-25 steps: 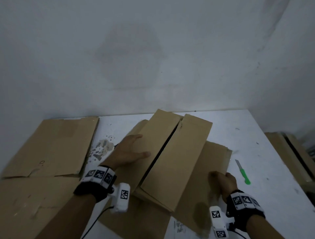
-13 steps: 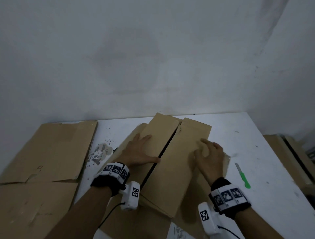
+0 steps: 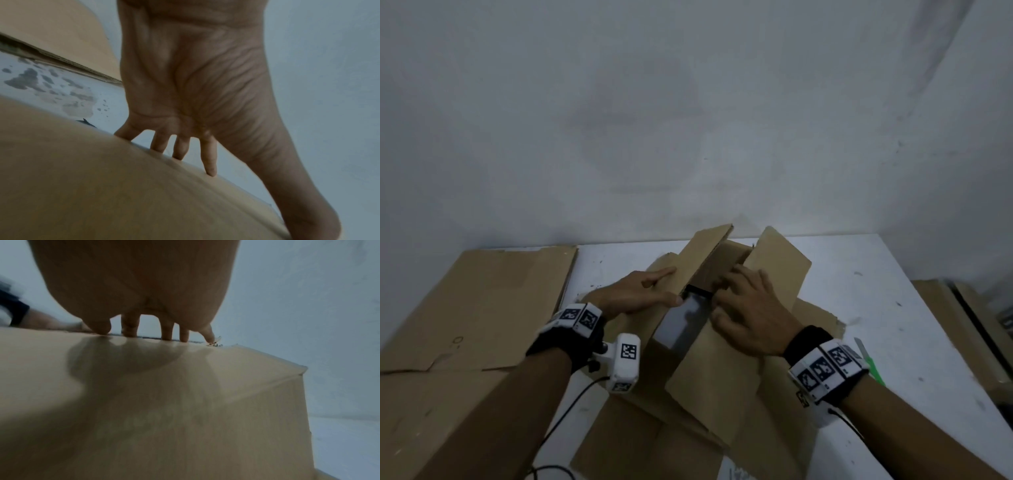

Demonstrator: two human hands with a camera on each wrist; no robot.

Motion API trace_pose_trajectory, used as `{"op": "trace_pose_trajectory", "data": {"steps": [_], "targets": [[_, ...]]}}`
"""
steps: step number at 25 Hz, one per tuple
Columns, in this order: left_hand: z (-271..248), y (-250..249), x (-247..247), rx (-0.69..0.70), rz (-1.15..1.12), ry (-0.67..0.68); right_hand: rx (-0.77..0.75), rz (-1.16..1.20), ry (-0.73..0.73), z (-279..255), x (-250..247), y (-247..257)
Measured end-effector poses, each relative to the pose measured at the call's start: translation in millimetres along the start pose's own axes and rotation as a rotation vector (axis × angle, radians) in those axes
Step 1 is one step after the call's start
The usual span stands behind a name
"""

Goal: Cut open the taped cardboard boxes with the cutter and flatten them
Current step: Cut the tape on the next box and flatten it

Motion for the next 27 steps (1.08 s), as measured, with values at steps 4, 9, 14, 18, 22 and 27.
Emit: {"op": "trace_pose_trajectory", "data": {"steps": [4, 9, 14, 18, 22, 27], "targets": [[-5.5, -14.3, -28.8, 0.051, -0.044, -0.008, -0.011, 0.098, -0.356, -19.5, -87.7, -9.3], [-11.5, -24.6, -66.2, 0.085, 0.028, 0.073, 0.162, -0.037, -0.229, -73.2, -98.5, -47.4], [10.3, -10.7, -123.4, 0.151, 0.492, -0.09, 0.33, -0.233, 0.223, -115.4, -46.4, -72.0], [28.4, 17.2, -122.7, 0.168, 0.856, -0.321, 0.446, -0.103, 0.188, -121.6, -9.6, -75.2], [38.5, 51.0, -61.9, 0.148, 0.879, -0.299, 0.533, 0.072, 0.097, -117.4, 10.0, -81.9], [28.1, 69.6, -5.9, 0.024, 0.362, -0.33, 0.722, 0.382, -0.15, -115.3, 27.4, -92.8]]}}
Point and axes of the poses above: each hand's wrist, its own z-axis towards the middle knuckle, its own x-axis out of the palm, y = z × x, the point moved 10 cm from there along z, towards the middle knuckle, and after that the axes turned 12 degrees about -y, right-handed, at the moved point
